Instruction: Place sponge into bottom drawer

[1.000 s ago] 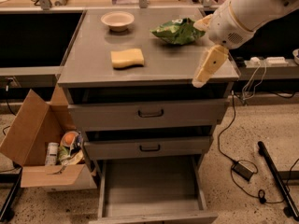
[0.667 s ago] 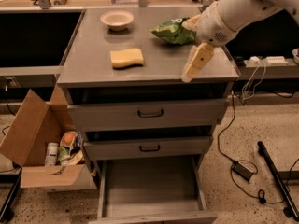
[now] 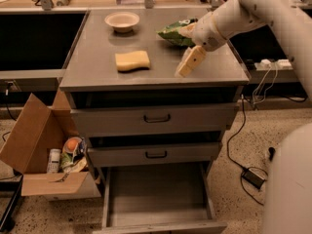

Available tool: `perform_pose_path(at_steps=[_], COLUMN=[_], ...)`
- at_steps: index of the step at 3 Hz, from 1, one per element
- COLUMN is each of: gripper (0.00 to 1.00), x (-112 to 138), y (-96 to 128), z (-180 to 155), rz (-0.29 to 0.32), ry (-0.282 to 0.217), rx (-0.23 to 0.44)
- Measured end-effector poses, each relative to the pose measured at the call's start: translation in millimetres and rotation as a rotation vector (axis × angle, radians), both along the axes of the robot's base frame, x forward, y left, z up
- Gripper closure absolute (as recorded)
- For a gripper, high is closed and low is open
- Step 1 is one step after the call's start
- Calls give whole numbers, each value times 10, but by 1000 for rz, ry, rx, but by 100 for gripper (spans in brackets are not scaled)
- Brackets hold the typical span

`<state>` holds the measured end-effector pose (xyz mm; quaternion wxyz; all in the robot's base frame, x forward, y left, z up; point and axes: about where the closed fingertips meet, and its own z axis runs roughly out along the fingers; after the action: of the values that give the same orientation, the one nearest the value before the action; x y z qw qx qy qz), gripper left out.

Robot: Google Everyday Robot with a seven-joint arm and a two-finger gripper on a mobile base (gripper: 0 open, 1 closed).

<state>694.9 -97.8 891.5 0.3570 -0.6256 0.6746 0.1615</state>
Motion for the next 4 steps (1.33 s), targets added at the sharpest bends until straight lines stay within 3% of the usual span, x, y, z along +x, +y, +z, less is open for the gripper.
perform_pose_path(at_steps=[1, 2, 4], gripper=[0, 0, 0], x=[326, 475, 671], y=[160, 301, 709], z=[-160, -232, -278], rz=[-17, -15, 26], ry=[70, 103, 113], rx=[87, 110, 114])
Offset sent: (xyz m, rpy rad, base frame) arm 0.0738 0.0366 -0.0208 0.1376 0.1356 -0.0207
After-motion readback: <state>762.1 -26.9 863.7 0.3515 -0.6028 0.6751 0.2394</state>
